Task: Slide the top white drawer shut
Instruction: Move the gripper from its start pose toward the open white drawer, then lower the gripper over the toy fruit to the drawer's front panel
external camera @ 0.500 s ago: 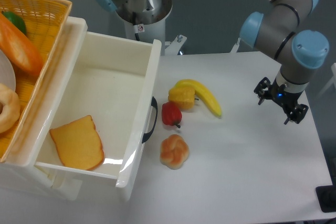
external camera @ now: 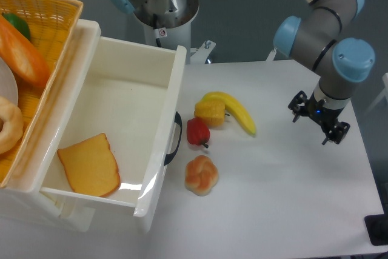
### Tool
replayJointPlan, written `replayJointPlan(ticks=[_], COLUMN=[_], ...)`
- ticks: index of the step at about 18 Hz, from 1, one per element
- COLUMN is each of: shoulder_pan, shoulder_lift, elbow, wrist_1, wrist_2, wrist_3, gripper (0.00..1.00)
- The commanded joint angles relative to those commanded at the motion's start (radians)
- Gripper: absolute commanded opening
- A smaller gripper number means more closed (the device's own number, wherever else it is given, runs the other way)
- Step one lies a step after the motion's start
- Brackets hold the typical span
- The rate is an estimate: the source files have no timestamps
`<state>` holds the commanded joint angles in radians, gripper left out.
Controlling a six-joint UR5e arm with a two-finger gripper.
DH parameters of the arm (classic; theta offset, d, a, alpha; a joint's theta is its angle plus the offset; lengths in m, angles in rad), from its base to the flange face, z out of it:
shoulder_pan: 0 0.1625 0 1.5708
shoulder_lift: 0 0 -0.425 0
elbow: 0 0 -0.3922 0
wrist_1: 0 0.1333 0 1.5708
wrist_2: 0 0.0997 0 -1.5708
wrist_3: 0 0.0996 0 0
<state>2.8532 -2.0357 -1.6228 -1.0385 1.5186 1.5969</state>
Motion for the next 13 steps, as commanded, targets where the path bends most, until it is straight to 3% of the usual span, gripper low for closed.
replayJointPlan(ticks=[5,8,10,13], shoulder_pan=[-0.031,-0.055,-0.075,-0.113], shoulder_lift=[0.014,0.009,0.003,0.011], elbow=[-0.060,-0.034,-0.022,-0.022], wrist_1=[0.000,0.002,-0.003,-0.009], wrist_2=[0.000,-0.003,-0.003,-0.021], wrist_3=[-0.107,-0.321,-0.420,-0.485], gripper=[1.00,1.00,0.85,0.50])
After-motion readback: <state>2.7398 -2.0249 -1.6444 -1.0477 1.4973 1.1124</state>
